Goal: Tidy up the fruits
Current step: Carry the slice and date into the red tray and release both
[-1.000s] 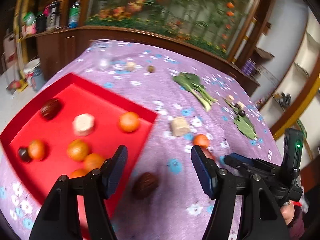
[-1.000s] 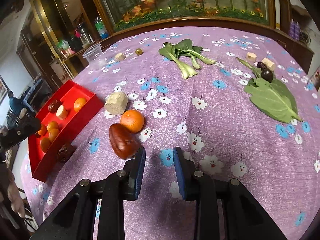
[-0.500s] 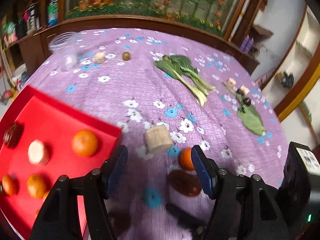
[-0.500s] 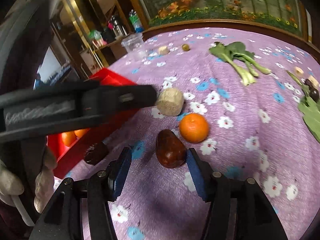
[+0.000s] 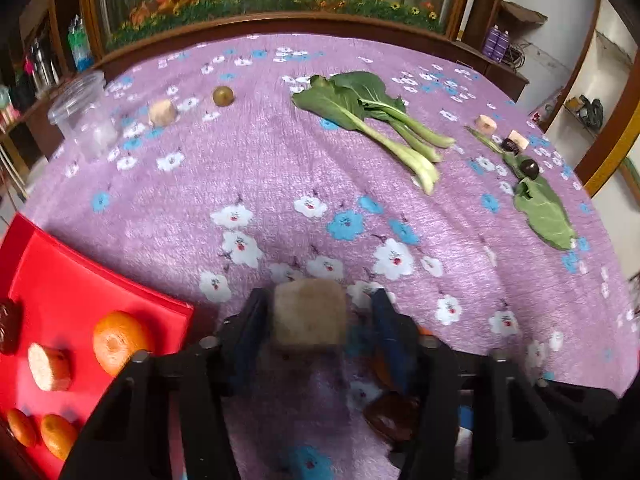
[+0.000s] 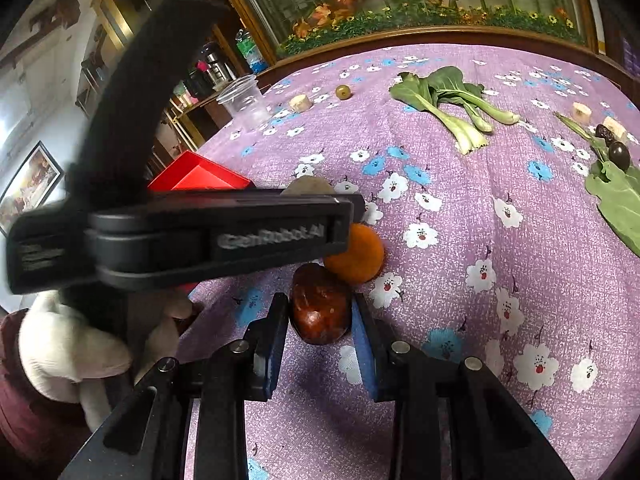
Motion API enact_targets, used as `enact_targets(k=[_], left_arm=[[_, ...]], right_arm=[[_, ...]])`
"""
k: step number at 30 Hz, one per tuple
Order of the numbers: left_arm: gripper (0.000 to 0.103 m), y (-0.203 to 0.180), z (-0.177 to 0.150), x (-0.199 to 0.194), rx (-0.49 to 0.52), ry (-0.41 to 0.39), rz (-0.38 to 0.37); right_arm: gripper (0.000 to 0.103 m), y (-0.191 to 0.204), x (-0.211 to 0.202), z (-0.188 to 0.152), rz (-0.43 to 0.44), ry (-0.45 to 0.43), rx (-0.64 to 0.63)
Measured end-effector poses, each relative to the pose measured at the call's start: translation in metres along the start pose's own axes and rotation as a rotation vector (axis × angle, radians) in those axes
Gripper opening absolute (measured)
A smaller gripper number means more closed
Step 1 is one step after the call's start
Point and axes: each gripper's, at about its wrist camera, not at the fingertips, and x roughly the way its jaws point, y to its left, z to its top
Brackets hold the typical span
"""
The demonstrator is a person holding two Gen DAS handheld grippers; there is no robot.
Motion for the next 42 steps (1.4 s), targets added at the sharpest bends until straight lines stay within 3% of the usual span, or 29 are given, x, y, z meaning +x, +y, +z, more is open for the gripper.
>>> enact_targets(k=[1,7,11,17,22,25,29,35,42], left_arm=[[0.033,0.001,0.0,-0.001,0.004,-0.009,0.013],[0.033,0.007,-0.005,-0.028,-0.068,-0.066,-0.054],[0.033,0.015,-0.014,-0.062,-0.119,-0.119,-0.113],[0.034,0.056,-0.042,-0.121,-0.24,-0.213,-0.156],[0.034,0.109,-0.079,-0.153,-0.38,-0.282,-0.096],[0.034,0.138,-0.098,-0.157,-0.439,-0.29,-0.012],[0.034,0.174,-0.118,-0.161,-0.515,-0.295,0.04],[0.034,0.197,-0.131,-0.156,-0.523,-0.293,0.133],[0.034,0.205,-0.134,-0.141,-0.508,-0.263,0.119]], right_arm=[[0.035,0.0,-0.001,0.0,0.0,-0.001,0.0],[0.034,0.0,-0.002,-0.002,0.006,-0.008,0.004],[0.034,-0.001,-0.006,-0.004,0.015,-0.023,0.014],[0.034,0.0,-0.021,-0.002,0.039,-0.048,0.059],[0.034,0.024,-0.039,0.01,0.065,-0.066,0.056],[0.034,0.047,-0.043,0.022,0.076,-0.071,0.032],[0.034,0.081,-0.034,0.033,0.079,-0.058,-0.014],[0.034,0.13,0.009,0.041,0.086,-0.002,-0.069],[0.034,0.165,0.052,0.042,0.024,0.041,-0.164]])
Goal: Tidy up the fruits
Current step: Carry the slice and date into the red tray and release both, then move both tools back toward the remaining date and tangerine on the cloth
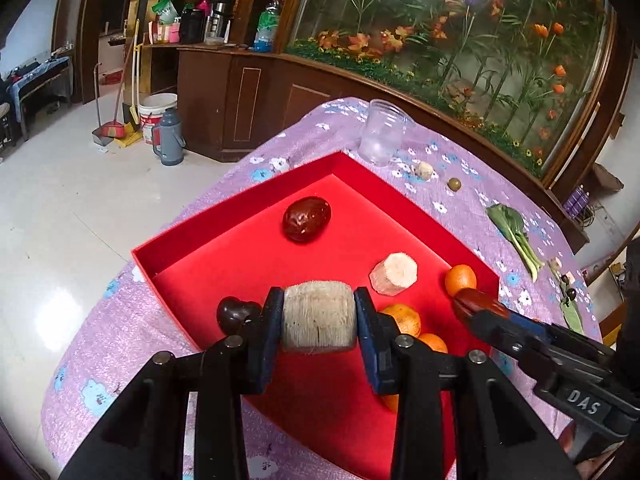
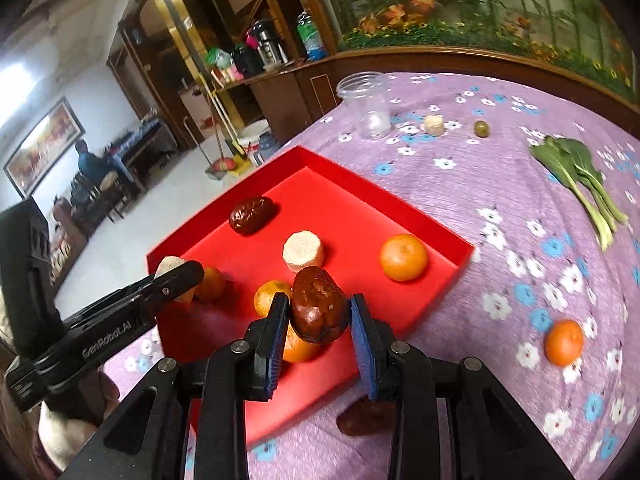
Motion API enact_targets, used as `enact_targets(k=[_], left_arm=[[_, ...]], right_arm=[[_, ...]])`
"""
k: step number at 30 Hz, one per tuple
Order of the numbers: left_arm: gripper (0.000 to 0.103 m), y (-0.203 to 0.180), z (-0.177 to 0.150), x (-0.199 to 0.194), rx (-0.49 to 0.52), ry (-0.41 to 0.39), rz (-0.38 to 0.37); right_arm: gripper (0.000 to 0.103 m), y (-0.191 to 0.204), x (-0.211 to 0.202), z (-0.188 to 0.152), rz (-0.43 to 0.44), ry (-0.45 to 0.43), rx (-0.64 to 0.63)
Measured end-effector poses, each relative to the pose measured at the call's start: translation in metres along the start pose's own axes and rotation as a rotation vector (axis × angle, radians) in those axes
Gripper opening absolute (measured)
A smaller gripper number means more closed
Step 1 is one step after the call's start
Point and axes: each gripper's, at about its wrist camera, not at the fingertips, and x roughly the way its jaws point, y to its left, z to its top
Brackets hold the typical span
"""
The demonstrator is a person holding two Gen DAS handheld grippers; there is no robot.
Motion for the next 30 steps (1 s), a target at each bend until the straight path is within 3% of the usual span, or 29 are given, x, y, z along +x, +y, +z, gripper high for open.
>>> enact_targets(k=[7,10,11,13,15,20,30], left_arm=[[0.035,0.0,0.0,0.003,0.0,-0.003,-0.021],[0.047,0.0,0.001,-0.002,0.0,-0.014,-0.027],[0.05,0.001,0.002,-0.004,-0.005,-0.022,-0.03],[0.05,0.002,0.004,-0.009,-0.01,-0.032,-0.034],[0.054,0.005,0.006,-0.017,-0.029,-0.046,-0.046],[0.059,0.012,0.009,-0.037,-0.066,-0.082,-0.057],[0.063,0.013,-0.002,-0.064,-0.074,-0.103,-0.06]], right_arm=[[0.034,-0.001,0.019,0.002,-0.033,0.022,-0.015],[0.035,-0.002,0.021,0.002,-0.042,0.011,-0.013],[0.036,-0.002,0.021,0.003,-0.039,0.008,-0.01],[0.049,-0.001,0.02,0.004,-0.03,0.003,0.0],[0.054,0.0,0.015,0.004,-0.036,-0.014,0.001],[0.054,-0.001,-0.009,0.001,-0.046,-0.057,-0.003],[0.059,-0.038,-0.049,-0.041,-0.087,-0.082,0.095]])
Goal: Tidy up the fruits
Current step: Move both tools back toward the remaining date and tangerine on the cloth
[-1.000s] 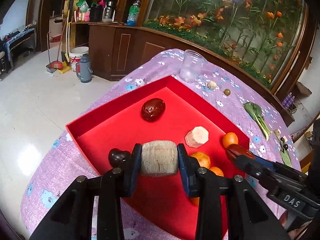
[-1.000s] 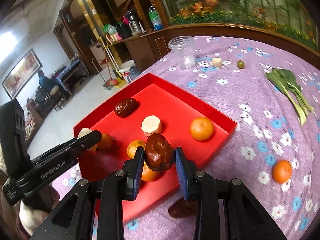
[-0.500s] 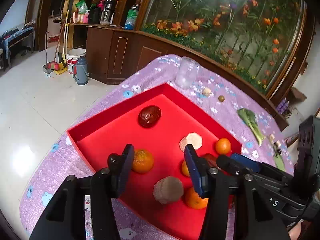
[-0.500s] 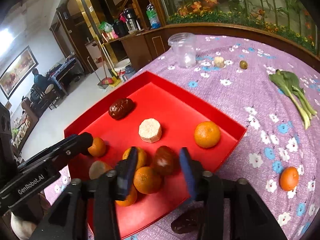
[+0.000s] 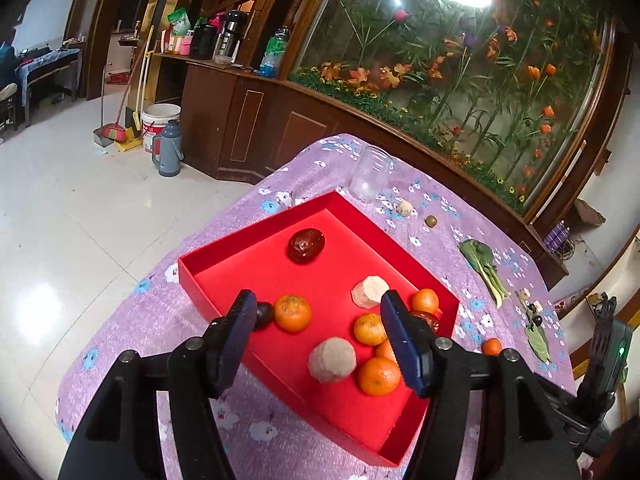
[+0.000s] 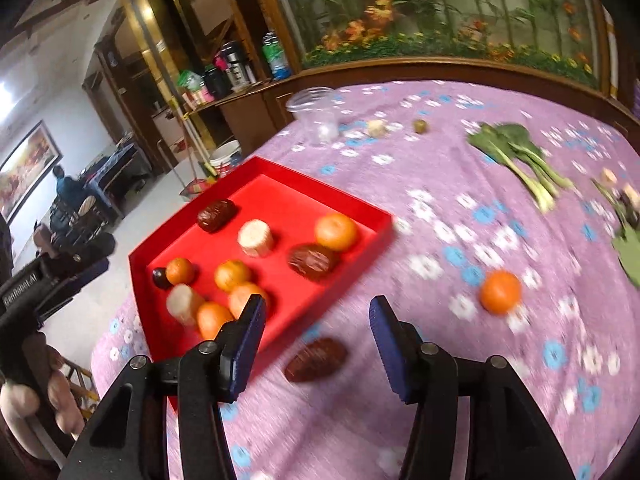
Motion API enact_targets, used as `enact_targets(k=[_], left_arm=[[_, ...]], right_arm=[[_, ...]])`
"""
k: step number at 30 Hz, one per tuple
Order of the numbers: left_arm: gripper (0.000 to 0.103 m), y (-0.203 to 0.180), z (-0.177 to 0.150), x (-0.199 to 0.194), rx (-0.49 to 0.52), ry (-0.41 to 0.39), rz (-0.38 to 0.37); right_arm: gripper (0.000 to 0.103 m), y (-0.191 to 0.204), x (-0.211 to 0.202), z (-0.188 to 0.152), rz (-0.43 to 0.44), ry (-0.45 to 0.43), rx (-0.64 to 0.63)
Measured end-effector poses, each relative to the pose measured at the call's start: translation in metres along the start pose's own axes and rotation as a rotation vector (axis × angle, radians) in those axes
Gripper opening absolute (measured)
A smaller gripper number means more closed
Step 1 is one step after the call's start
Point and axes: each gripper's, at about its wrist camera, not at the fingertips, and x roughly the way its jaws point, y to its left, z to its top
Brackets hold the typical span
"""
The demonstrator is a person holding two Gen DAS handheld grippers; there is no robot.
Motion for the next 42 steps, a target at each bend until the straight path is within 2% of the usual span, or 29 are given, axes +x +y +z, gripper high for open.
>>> enact_targets(k=[6,12,18,21,25,29,42], left_arm=[[0.064,-0.02,-0.009,-0.006,0.044,0.015,-0.014],[0.064,-0.056,-0.026,-0.008,0.139,0.041,-0.032],[0.064,-0.096,-0.054,-0.01,0.271,0.062,0.004],[0.07,-0.117,-0.068,-0.012,0.343,0.063,0.04],[0.071,-0.135,-0.079,-0.018,0.415,0.04,0.078],[0.073,-0.152,-0.087,-0.023,0.475,0.016,0.103],[0.073,-0.17,-0.101,-0.02,0.534,0.038,0.116]], right_arm=[[0.06,-0.039,-0.029,-0.031,-0.019,-0.033,0.126],[0.061,-0.063,-0.046,-0.049,-0.02,-0.057,0.222],[0.062,-0.061,-0.055,-0.06,-0.073,-0.103,0.201],[0.063,-0.061,-0.061,-0.067,-0.132,-0.138,0.158],[0.069,-0.066,-0.073,-0.072,-0.131,-0.18,0.158],[0.07,-0.069,-0.081,-0.075,-0.13,-0.212,0.169],[0.075,-0.068,-0.083,-0.078,-0.102,-0.222,0.16]])
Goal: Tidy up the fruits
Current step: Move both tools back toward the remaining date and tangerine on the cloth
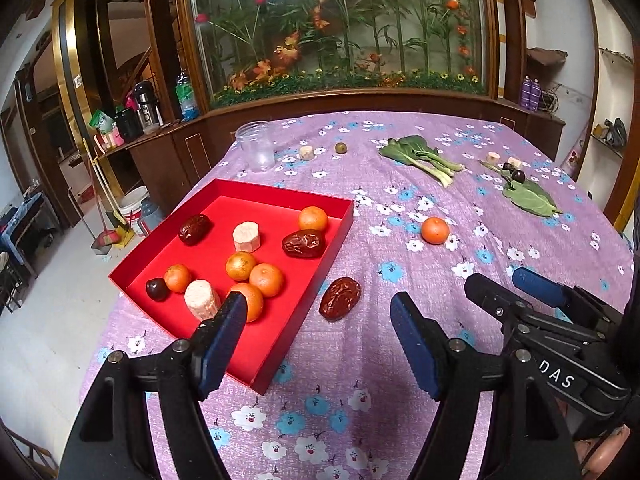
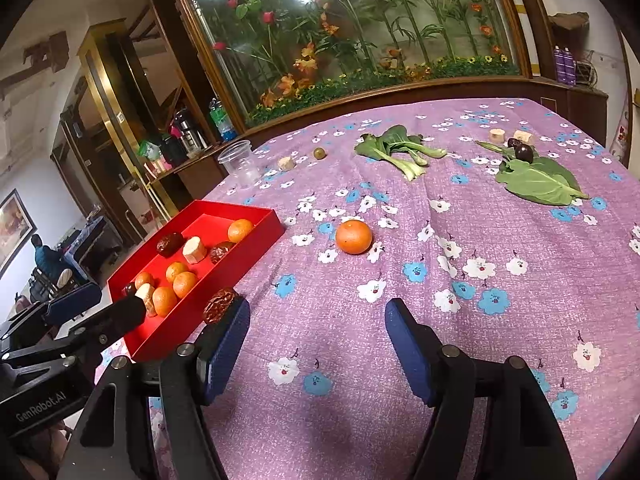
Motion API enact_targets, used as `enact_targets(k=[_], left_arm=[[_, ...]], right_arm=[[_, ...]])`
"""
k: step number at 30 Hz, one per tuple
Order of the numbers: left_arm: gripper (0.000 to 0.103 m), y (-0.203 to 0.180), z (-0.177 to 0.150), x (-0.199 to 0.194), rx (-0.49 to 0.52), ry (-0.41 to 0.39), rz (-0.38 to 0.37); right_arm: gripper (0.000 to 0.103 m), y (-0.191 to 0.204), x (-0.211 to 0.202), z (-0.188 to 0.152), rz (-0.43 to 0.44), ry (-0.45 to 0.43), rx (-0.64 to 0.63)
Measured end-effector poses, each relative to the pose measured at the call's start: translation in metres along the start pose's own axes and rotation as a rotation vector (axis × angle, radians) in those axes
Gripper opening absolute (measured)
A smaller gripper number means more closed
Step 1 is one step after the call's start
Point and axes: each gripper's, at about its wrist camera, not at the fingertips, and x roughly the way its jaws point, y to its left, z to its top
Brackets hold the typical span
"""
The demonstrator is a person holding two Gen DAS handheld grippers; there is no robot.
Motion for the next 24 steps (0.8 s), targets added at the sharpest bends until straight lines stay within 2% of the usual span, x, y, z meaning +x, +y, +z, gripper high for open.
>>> enact_targets(k=[10,20,24], left_arm=[[0.074,0.004,-0.005,0.018,-0.031,0.043,-0.035],[0.074,0.029,-0.009,0.042,-0.14,0.093,-0.131],[0.074,0.032,-0.006,0.049,-0.143,0.094,-0.17]], right_arm=[[0.076,0.0,0.004,0.0,0.002,0.024,0.001],[0.076,-0.003,0.015,0.001,0.0,0.076,0.019],[0.076,-0.007,0.023,0.001,-0.009,0.109,0.039]])
